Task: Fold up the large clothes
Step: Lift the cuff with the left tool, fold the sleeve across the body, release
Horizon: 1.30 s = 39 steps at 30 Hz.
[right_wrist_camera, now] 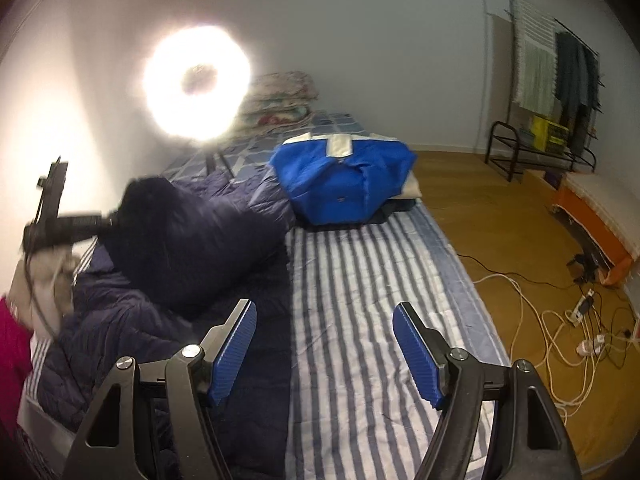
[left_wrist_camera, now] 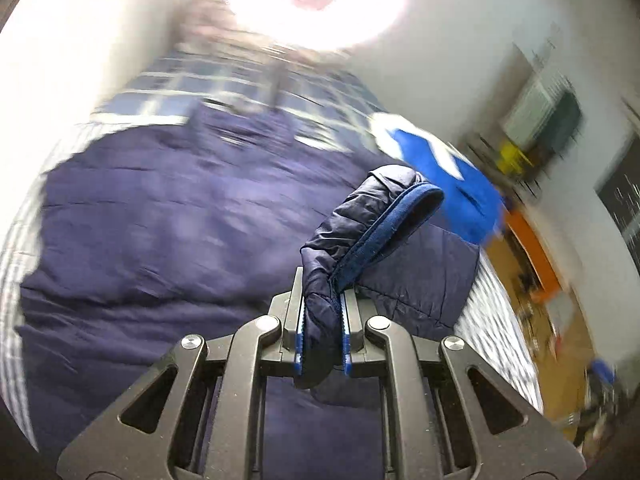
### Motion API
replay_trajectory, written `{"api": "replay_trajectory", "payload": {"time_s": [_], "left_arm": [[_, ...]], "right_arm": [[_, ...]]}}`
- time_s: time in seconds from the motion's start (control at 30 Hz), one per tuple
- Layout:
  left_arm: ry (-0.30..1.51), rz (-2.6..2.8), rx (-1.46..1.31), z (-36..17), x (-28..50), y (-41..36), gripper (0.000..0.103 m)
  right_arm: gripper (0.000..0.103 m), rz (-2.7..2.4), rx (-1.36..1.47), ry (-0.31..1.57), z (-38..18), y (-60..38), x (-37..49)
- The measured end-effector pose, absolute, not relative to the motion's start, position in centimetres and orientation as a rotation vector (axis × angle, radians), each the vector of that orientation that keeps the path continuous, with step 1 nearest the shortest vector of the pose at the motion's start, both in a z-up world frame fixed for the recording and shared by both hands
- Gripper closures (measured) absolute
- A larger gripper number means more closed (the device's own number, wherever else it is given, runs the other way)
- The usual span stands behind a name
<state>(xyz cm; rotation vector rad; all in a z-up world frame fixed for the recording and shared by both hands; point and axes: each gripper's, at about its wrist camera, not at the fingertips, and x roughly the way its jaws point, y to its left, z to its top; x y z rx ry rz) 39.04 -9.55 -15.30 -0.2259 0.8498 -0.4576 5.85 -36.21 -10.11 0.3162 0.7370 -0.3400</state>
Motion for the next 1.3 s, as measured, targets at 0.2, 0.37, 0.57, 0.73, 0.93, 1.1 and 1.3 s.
{"api": "replay_trajectory", "payload": {"time_s": [0.2, 0.37, 0.57, 0.73, 0.93, 1.1, 1.3], "left_arm": [[0.863, -0.215, -0.349, -19.6, 45.9, -0.8, 0.091], [0.887, -0.178, -0.329, -23.2, 48.2, 1.2, 0.091], [0.963, -0.16, -0.324, -25.7, 48.8, 2.2, 0.049], [0.953, -0.107, -0.308, -26.3, 49.3, 3.7, 0.045], [0.948, -0.086, -0.202, -26.9, 50.5, 3.6, 0.097], [0.913, -0.038, -0.18, -25.9, 53.0, 3.3, 0.098], [0.916, -0.003, -0.167, -26.6, 55.5, 2.4, 0.098]], "right_arm": [[0.03, -0.262, 0.271, 0.779, -10.8, -33.5, 7.7], [0.03, -0.225, 0.2, 0.823, -11.8, -31.1, 9.6], [0.03, -0.197, 0.164, 0.856, -12.6, -29.8, 10.6], [0.03, -0.181, 0.144, 0.865, -12.8, -29.1, 10.9], [0.03, -0.169, 0.152, 0.877, -13.0, -28.9, 11.3], [0.03, -0.167, 0.144, 0.887, -13.1, -28.3, 11.3], [0.03, -0.192, 0.141, 0.917, -13.7, -28.4, 11.4]]}}
